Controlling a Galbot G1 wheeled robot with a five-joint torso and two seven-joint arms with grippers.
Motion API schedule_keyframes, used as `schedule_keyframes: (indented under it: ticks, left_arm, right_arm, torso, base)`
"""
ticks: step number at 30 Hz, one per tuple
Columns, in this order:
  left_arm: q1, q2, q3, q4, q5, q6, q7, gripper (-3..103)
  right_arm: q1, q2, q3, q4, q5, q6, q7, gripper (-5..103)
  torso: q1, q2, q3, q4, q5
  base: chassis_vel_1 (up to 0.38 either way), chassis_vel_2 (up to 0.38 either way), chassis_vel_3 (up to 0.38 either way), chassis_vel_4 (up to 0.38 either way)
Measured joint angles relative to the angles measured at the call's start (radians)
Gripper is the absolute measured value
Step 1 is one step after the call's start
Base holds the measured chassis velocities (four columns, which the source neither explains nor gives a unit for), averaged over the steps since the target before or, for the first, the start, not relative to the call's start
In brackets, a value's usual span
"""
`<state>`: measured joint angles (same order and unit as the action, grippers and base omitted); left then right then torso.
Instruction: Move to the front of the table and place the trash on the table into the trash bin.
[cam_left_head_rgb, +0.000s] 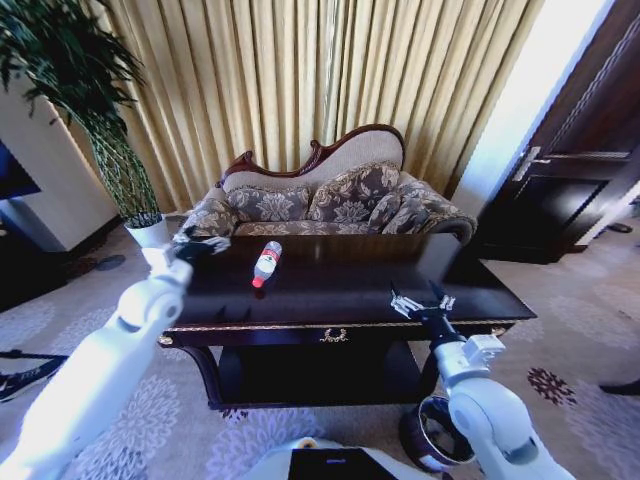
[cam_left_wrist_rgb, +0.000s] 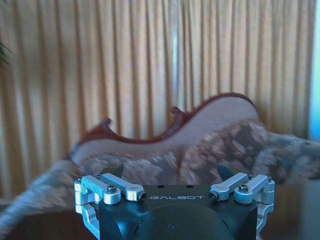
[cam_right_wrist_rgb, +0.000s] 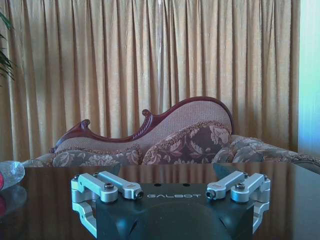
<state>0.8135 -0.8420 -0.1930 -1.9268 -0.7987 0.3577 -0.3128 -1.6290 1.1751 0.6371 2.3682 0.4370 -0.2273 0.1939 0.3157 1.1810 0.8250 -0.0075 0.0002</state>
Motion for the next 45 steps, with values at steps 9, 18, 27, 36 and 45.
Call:
schedule_keyframes:
  ticks: [9,18,27,36,45]
  left_arm:
    - [-0.096,-0.122,0.186,0.049,0.017,0.029,-0.073,100]
    - [-0.088,-0.143,0.208,-0.048,-0.141,0.246,-0.312,100]
    - [-0.045,-0.125,0.148,-0.095,-0.251,0.353,-0.403,100]
    - [-0.022,-0.123,0.122,-0.084,-0.27,0.358,-0.414,100]
    - [-0.022,-0.119,0.109,-0.049,-0.257,0.345,-0.373,100]
  right_arm:
    - [-0.014,0.011,0.001,-0.01,-0.027,0.012,0.0,100]
    - [-0.013,0.024,-0.002,-0.026,-0.042,0.013,-0.001,100]
    - [-0.014,0.039,-0.019,-0.033,-0.058,0.014,-0.003,100]
    - [-0.028,0.04,-0.014,-0.016,-0.059,0.015,-0.003,100]
    - [-0.038,0.044,-0.01,0.001,-0.058,0.018,-0.003,100]
  torso:
    - [0.0,0.0,0.0,-0.0002,0.0001]
    - [0.0,0.0,0.0,0.0001,0.0]
    - [0.0,0.0,0.0,0.0001,-0.0002]
    - [0.0,0.0,0.0,0.0,-0.0003]
    - [0.0,0.0,0.0,0.0001,-0.0002]
  base:
    - [0.0,0.0,0.0,0.0]
    - [0.0,0.0,0.0,0.0]
    - [0.0,0.0,0.0,0.0]
    - [0.0,0.0,0.0,0.0]
    - [0.0,0.0,0.0,0.0]
